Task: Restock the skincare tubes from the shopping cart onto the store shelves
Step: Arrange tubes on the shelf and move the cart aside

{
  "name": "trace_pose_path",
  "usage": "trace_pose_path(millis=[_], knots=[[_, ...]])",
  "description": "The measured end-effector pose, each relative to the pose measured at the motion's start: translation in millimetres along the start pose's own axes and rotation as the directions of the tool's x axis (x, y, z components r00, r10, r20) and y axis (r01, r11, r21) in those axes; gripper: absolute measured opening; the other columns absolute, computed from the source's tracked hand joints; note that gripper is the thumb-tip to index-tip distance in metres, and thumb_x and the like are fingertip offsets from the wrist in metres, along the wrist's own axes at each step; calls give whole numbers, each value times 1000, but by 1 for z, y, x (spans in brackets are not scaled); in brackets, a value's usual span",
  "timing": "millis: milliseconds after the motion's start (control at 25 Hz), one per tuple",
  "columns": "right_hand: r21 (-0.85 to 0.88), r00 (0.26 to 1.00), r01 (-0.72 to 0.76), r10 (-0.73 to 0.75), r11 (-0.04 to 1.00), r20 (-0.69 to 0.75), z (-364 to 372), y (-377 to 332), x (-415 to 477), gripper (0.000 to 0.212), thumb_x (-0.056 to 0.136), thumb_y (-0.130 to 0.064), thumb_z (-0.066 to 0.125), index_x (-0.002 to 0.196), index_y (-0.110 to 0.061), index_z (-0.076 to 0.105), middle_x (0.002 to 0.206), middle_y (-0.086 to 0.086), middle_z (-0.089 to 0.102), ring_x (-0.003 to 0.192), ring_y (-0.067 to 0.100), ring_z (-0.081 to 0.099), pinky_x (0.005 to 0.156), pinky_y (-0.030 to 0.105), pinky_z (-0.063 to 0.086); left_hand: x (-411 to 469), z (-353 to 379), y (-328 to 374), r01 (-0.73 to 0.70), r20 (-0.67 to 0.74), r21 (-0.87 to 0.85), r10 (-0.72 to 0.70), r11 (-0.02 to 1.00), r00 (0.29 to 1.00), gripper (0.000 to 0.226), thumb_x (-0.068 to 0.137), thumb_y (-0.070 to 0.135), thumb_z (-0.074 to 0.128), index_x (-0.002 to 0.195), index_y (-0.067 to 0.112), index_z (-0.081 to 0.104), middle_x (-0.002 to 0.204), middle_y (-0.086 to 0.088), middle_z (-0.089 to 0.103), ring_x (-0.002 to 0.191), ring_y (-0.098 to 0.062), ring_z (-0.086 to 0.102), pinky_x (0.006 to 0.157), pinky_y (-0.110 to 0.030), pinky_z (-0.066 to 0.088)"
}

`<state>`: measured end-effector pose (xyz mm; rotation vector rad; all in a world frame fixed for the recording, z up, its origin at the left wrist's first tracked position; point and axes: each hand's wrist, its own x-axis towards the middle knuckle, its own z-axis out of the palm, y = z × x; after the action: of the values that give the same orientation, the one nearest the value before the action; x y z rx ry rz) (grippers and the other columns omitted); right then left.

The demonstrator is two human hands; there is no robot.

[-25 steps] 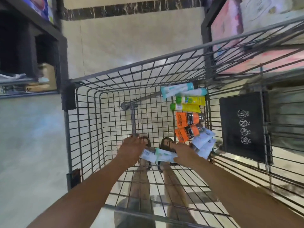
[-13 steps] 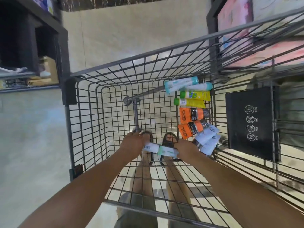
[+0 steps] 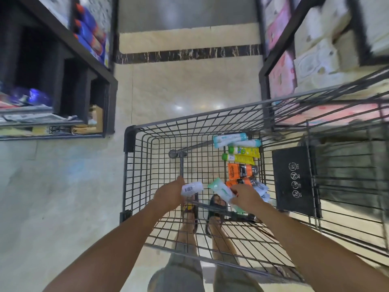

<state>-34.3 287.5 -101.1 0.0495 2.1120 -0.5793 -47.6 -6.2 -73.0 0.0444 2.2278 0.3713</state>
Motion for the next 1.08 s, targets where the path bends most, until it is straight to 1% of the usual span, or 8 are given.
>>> trace_pose_path(millis=[120, 360, 560, 680, 760, 920, 1000, 1080], knots=[[105, 998, 15, -8, 994, -66, -36, -21, -24, 17, 89, -26, 75, 101, -17, 67, 97, 2, 65, 86, 19, 57, 64, 25, 38, -27, -29, 11, 19, -61, -127, -27, 992, 998, 40, 89, 32, 74, 112, 29, 41, 98, 4, 68, 76, -17, 69, 66, -42, 61], [232, 970, 172, -124, 957, -208, -107, -68, -70, 23, 90, -26, 76, 75, -28, 59, 75, -14, 55, 71, 9, 53, 52, 11, 33, -80, -81, 39, -27, -224, -367, -60, 930, 973, 35, 92, 35, 72, 109, 26, 43, 94, 8, 66, 71, -14, 67, 66, -40, 59], [302, 927, 316, -226, 899, -298, -143, -114, -104, 21, 85, -31, 80, 105, -24, 77, 99, -11, 75, 92, 11, 71, 83, 38, 59, -139, -111, 48, -117, -377, -513, -101, 850, 921, 31, 93, 37, 72, 105, 30, 44, 98, 4, 65, 72, -14, 64, 61, -34, 52], [325, 899, 393, -285, 860, -333, -154, -156, -127, 22, 85, -28, 81, 106, -23, 77, 98, -10, 77, 90, 11, 73, 78, 36, 61, -175, -123, 40, -170, -461, -607, -170, 777, 871, 35, 91, 36, 74, 110, 27, 46, 107, 1, 64, 92, -22, 69, 78, -45, 61], [345, 881, 445, -334, 826, -336, -157, -187, -139, 21, 87, -23, 80, 108, -21, 76, 98, -8, 77, 87, 11, 74, 70, 30, 61, -196, -130, 31, -217, -508, -669, -225, 711, 831, 40, 92, 32, 75, 120, 23, 48, 115, 0, 65, 96, -19, 69, 78, -37, 61], [318, 825, 555, -459, 769, -328, -145, -257, -167, 20, 87, -17, 80, 98, -33, 76, 95, -6, 78, 89, 17, 75, 82, 42, 63, -248, -140, -4, -355, -579, -758, -314, 547, 752, 35, 93, 22, 75, 123, 29, 57, 109, 9, 71, 90, -2, 69, 81, -29, 61], [309, 804, 590, -506, 746, -311, -128, -298, -184, 23, 87, -13, 79, 94, -34, 73, 94, -5, 79, 91, 18, 74, 83, 40, 63, -276, -138, -33, -389, -597, -773, -365, 502, 715, 27, 92, 22, 75, 117, 27, 65, 104, 6, 74, 91, -10, 72, 86, -41, 62], [301, 782, 622, -555, 723, -285, -105, -337, -200, 21, 87, -13, 80, 94, -32, 74, 95, -4, 79, 91, 20, 75, 84, 41, 62, -308, -133, -63, -422, -597, -793, -422, 440, 682, 25, 92, 22, 75, 116, 25, 66, 106, 4, 75, 94, -16, 73, 78, -35, 63]])
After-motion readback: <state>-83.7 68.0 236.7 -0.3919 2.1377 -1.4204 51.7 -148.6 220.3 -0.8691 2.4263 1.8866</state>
